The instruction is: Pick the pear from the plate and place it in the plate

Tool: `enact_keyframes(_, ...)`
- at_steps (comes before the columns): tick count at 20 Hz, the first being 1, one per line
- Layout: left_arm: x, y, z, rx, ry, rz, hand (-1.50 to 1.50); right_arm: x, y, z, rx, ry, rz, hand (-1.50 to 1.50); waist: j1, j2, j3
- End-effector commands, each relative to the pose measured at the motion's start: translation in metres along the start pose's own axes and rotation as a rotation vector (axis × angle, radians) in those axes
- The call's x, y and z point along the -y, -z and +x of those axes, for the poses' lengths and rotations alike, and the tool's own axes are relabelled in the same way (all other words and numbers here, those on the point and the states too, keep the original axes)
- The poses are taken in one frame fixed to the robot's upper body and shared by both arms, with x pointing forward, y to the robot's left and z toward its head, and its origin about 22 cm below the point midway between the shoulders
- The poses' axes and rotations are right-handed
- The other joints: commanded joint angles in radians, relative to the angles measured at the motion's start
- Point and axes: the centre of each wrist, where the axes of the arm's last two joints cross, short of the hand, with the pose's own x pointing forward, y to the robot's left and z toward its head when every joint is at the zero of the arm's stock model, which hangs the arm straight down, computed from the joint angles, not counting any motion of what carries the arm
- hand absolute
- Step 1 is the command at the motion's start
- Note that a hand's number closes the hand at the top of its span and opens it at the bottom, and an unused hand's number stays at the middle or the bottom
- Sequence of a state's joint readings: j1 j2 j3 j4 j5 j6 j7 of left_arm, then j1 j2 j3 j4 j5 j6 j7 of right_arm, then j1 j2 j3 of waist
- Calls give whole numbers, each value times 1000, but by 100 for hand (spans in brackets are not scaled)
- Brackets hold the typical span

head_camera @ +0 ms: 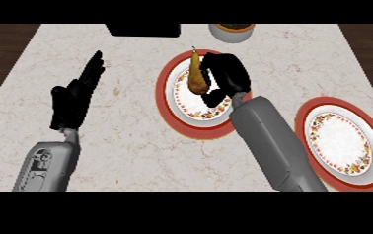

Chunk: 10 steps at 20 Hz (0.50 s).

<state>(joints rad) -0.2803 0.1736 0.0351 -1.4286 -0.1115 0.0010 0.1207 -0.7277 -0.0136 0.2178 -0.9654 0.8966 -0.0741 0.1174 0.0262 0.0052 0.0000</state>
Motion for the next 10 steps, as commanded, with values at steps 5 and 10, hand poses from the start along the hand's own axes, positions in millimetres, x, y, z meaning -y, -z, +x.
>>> enact_keyframes(5,14,-1,4,23,-13,-40,0,-56,2,-20,-131,140,69,-150,35,9,1)
enact_keyframes(10,13,11,7,15,-12,-19,0,-44,19,-19,-62,263,42,-150,23,10,1)
